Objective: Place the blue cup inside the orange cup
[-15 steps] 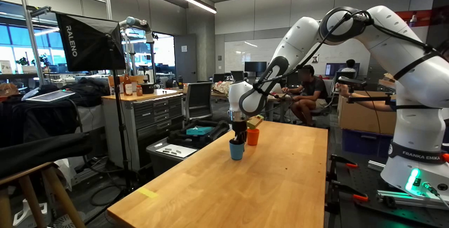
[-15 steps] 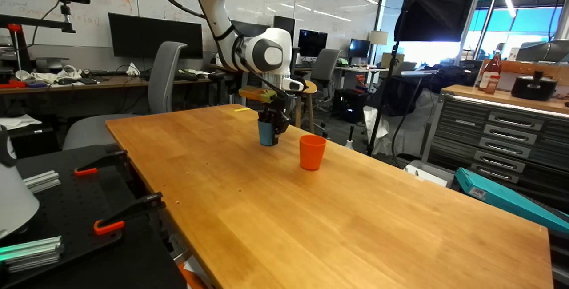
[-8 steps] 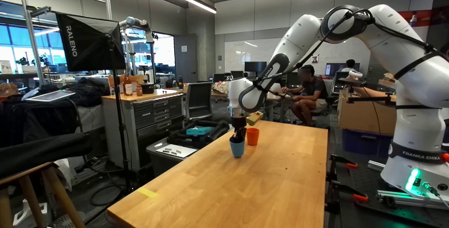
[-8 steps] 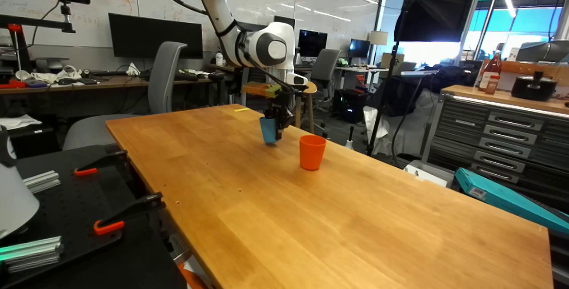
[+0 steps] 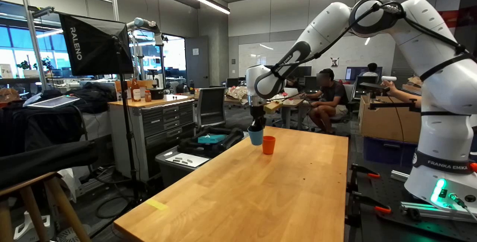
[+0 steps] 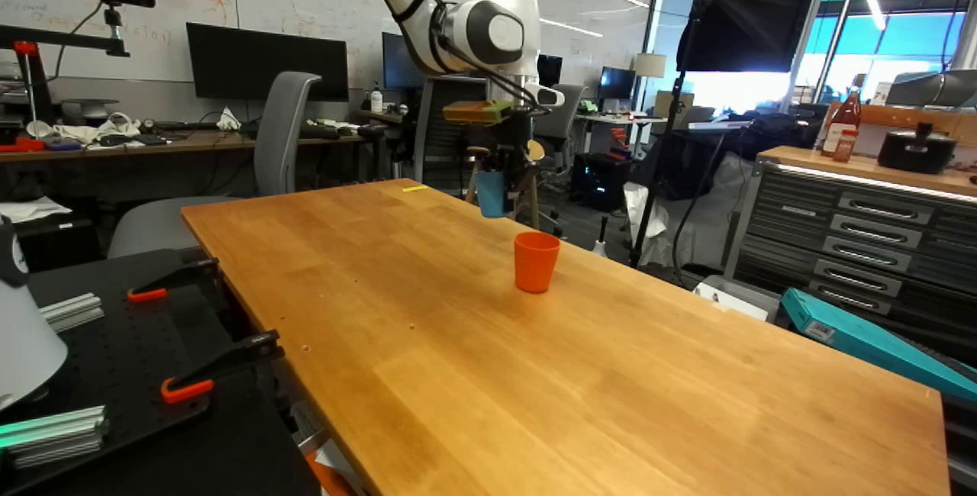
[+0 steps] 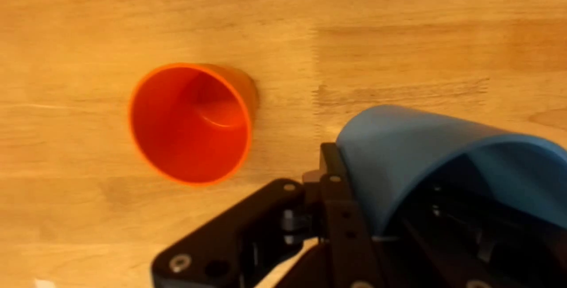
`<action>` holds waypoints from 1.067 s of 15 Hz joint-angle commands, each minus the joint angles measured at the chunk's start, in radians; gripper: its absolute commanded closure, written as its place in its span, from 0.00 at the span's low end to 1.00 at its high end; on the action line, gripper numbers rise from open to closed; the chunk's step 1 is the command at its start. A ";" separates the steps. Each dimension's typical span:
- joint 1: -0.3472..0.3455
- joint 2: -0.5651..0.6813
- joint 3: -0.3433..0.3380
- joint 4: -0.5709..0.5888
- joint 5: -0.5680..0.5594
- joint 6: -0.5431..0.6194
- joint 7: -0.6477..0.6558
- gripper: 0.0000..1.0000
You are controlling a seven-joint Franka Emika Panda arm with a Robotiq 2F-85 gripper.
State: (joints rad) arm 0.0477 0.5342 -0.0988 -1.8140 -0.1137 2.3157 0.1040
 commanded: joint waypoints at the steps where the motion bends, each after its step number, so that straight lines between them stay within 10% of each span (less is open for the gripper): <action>1: -0.041 -0.029 -0.035 0.066 -0.023 -0.160 0.010 0.97; 16: -0.136 0.114 -0.039 0.176 -0.007 -0.186 -0.003 0.96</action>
State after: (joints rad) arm -0.0878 0.6031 -0.1452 -1.6847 -0.1153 2.1289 0.1037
